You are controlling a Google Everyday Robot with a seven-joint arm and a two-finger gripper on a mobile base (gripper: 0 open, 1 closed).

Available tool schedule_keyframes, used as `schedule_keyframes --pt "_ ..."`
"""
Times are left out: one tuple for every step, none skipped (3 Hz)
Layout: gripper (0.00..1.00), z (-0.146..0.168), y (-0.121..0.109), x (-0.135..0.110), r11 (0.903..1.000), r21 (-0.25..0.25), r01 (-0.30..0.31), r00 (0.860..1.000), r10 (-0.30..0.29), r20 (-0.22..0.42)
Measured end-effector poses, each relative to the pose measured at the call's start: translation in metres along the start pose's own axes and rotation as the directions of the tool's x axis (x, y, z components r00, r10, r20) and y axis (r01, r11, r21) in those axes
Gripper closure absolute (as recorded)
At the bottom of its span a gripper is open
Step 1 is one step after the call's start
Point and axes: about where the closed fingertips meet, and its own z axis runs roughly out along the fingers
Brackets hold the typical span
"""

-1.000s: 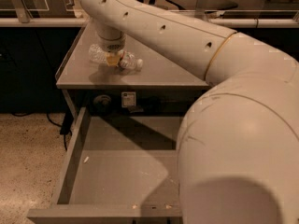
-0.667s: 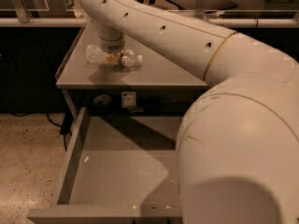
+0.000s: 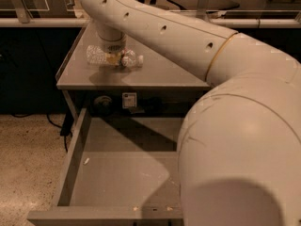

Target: Place water bottle into top drawer

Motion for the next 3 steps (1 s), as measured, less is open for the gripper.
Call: schedule_keyframes --pt "0.62 0.0 0.0 0.0 1.0 0.0 0.0 1.0 0.0 0.0" --pt "0.36 0.0 0.0 0.0 1.0 0.0 0.0 1.0 0.0 0.0" --pt "0.13 0.0001 0.0001 0.0 1.0 0.0 0.0 1.0 0.0 0.0"
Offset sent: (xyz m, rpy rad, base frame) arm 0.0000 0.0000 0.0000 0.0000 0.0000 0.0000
